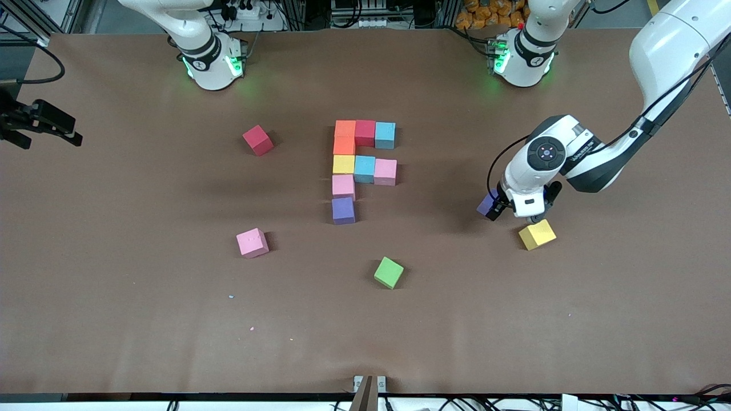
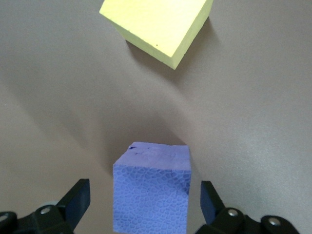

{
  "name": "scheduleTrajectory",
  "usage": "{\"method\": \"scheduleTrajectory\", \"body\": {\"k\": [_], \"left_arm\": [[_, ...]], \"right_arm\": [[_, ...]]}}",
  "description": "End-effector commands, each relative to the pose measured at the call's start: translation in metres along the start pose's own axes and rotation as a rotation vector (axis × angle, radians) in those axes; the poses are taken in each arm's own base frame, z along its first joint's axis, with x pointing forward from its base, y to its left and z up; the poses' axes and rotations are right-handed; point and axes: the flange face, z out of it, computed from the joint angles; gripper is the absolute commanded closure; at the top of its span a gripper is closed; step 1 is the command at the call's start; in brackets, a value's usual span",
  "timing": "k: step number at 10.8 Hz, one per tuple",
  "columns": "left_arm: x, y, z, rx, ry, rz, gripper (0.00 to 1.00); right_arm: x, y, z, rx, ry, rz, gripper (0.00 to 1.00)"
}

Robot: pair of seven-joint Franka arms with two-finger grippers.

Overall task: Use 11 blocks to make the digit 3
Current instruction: 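Grasp the purple cube with the left gripper and lift it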

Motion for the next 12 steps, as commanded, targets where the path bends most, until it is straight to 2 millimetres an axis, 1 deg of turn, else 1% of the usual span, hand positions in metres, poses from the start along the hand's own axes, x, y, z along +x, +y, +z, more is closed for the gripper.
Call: {"method": "scheduleTrajectory", "body": {"k": [1,2,3,5,6,7,8,9,10,11,12], "left_arm": [[-0.002,-0.001,0.016,-0.03,-0.009,0.012,0.0],[-0.007,0.0,0.025,-0.029,-0.01,0.018,0.0],[-0.012,0.001,0.033,-0.018,-0.005,0.019,0.08],[-0.013,0.003,0.036,-0.014,-0.004,-0.033,0.58],[-0.016,0.005,0.035,-0.016,-0.004,-0.046,0.79],[-0.017,0.007,0.033,-0.021,-0.002,-0.073,0.92],[-0.026,0.014,0.028,-0.03,0.001,-0.088,0.93],[-0.038,0.03,0.017,-0.05,0.005,-0.108,0.93],[-0.046,0.042,0.008,-0.066,-0.01,-0.142,0.93],[-0.059,0.059,-0.006,-0.081,-0.042,-0.165,0.93],[-0.068,0.074,-0.014,-0.084,-0.068,-0.194,0.93]], "right_arm": [[-0.014,0.002,-0.002,0.002,0.04,0.018,0.0],[-0.018,0.004,-0.001,0.003,0.041,0.023,0.0],[-0.021,0.006,0.002,0.003,0.039,0.026,0.0],[-0.04,0.006,0.016,0.006,0.066,0.028,0.0],[-0.039,0.006,0.018,0.006,0.061,0.029,0.0],[-0.038,0.004,0.017,0.004,0.062,0.024,0.0],[-0.035,0.005,0.012,0.003,0.068,0.024,0.0],[-0.028,0.007,0.005,-0.003,0.064,0.024,0.0],[-0.022,0.01,-0.004,-0.032,0.031,0.022,0.0],[-0.016,0.014,-0.012,-0.076,0.004,0.014,0.0],[-0.015,0.016,-0.01,-0.079,-0.005,0.004,0.0]]}}
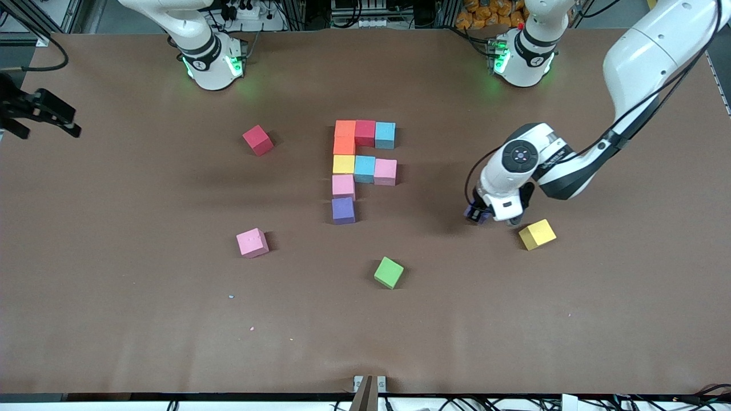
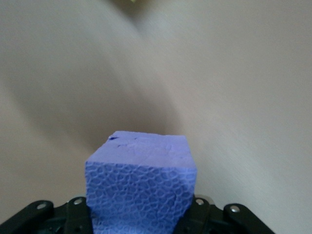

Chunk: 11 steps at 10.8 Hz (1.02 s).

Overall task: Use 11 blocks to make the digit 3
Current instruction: 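Grasp the purple cube with the left gripper and lift it, then carry the purple cube to the cube cluster with the left gripper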

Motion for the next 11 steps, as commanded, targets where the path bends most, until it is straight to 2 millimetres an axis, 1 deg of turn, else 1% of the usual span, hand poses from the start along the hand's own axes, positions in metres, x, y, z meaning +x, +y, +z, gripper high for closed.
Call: {"method": "scheduleTrajectory", "body": {"k": [1,2,3,4,5,6,7,8,10,11], "left_arm": [[-0.028,0.031,-0.017,-0.01,-0.039,-0.057,0.93],[-0.041,0.045,-0.022,-0.019,-0.052,-0.087,0.93],[-0.059,0.058,-0.023,-0.021,-0.063,-0.111,0.93],[-0.082,0.068,-0.021,-0.017,-0.068,-0.132,0.93],[-0.102,0.079,-0.019,-0.014,-0.073,-0.159,0.93],[-0.13,0.089,-0.012,0.001,-0.106,-0.203,0.93],[-0.152,0.105,-0.012,-0.008,-0.135,-0.247,0.93],[-0.164,0.11,-0.004,-0.005,-0.134,-0.263,0.93],[-0.166,0.108,0.017,0.02,-0.109,-0.281,0.93],[-0.166,0.113,0.02,0.019,-0.117,-0.331,0.93]], "right_arm": [[0.01,0.01,-0.004,-0.025,-0.019,-0.001,0.0],[0.011,0.01,-0.004,-0.025,-0.018,-0.001,0.0],[0.01,0.012,-0.004,-0.024,-0.013,0.002,0.0],[0.01,0.017,-0.004,-0.025,-0.004,0.012,0.0],[0.01,0.018,-0.004,-0.024,-0.001,0.014,0.0],[0.01,0.018,-0.004,-0.024,-0.001,0.014,0.0],[0.01,0.018,-0.004,-0.023,-0.002,0.014,0.0],[0.01,0.016,-0.002,-0.023,-0.005,0.01,0.0],[0.009,0.016,-0.003,-0.023,-0.004,0.009,0.0],[0.009,0.015,-0.003,-0.023,-0.005,0.007,0.0]]}}
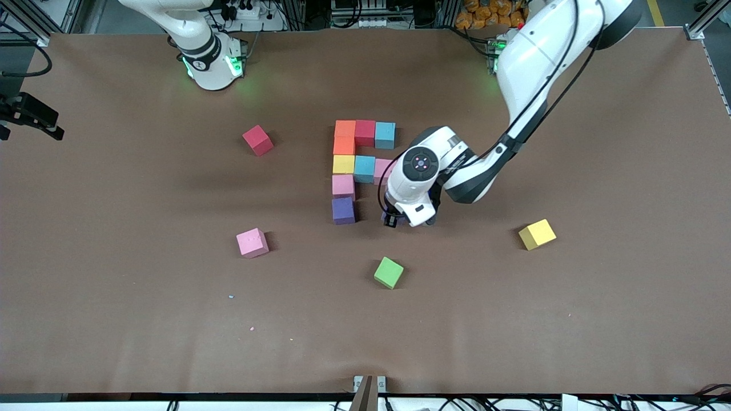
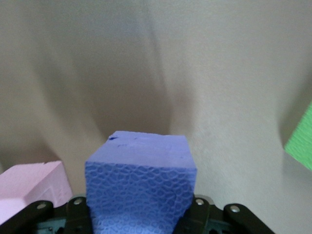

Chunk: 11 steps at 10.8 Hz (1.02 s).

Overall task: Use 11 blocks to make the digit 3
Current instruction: 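Carry the purple cube to the cube cluster with the left gripper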

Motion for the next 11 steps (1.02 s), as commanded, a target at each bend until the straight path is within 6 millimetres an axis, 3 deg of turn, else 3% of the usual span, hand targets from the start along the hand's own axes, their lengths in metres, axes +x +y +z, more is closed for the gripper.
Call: {"method": "scheduleTrajectory", "body": {"k": [1,4,7,10,11], "left_arm": [[-0.008,0.015,0.013,0.002,-0.019,-0.116,0.93],[-0.026,0.008,0.031,-0.012,0.034,-0.161,0.93],[-0.044,0.006,0.03,-0.051,0.056,-0.252,0.94],[-0.05,0.015,0.024,-0.073,0.033,-0.298,0.95],[-0.062,0.009,0.026,-0.073,0.03,-0.283,0.95]], "right_arm": [[0.0,0.001,-0.004,-0.011,0.002,-0.013,0.0],[0.0,0.001,-0.004,-0.011,0.002,-0.013,0.0],[-0.001,0.001,-0.003,-0.011,-0.006,-0.011,0.0],[-0.002,-0.002,0.001,-0.01,-0.016,-0.016,0.0],[-0.002,-0.002,0.001,-0.01,-0.016,-0.016,0.0]]}}
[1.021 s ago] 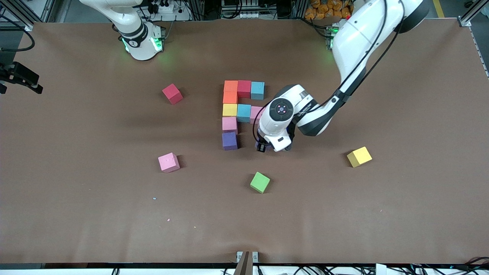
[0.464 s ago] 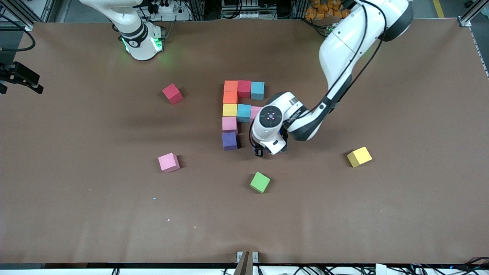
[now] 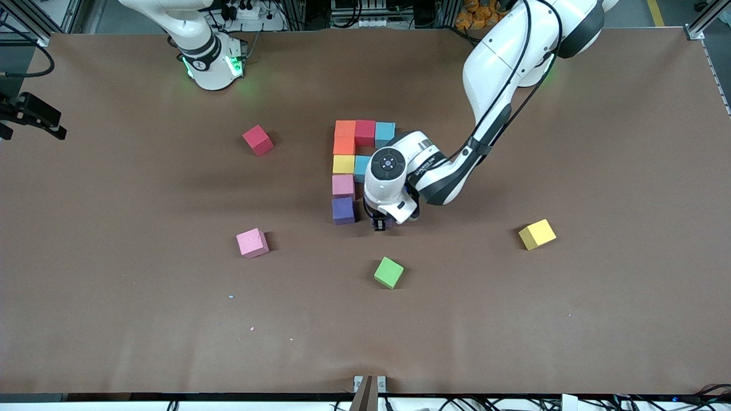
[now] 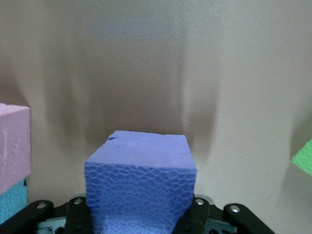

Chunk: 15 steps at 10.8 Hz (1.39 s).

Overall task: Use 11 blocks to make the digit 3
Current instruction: 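Carry the purple cube to the cube cluster with the left gripper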

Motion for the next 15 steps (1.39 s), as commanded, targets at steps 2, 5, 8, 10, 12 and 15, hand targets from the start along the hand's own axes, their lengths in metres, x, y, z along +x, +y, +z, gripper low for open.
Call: {"method": "scheduleTrajectory", "body": {"k": [2,5,8,10,12,15], "left_arm": [[-0.02,-0.008,0.008,0.008,-0.015,-0.012,0.95],[-0.03,-0.01,0.008,0.002,-0.027,-0.022,0.95],[-0.034,-0.012,0.01,0.003,-0.029,-0.021,0.95],[-0.039,-0.019,0.013,0.008,-0.028,-0.013,0.95],[-0.043,-0.026,0.017,0.014,-0.024,-0.008,0.95],[-0.047,-0.033,0.023,0.019,-0.017,0.004,0.95]], "right_arm": [[-0.002,0.0,0.0,-0.01,-0.007,-0.011,0.0],[-0.001,0.0,0.0,-0.01,-0.008,-0.011,0.0],[-0.001,-0.002,0.001,-0.01,-0.011,-0.012,0.0],[-0.001,-0.002,0.002,-0.01,-0.013,-0.014,0.0],[-0.002,-0.002,0.005,-0.011,-0.017,-0.013,0.0],[-0.001,-0.002,0.006,-0.009,-0.02,-0.013,0.0]]}}
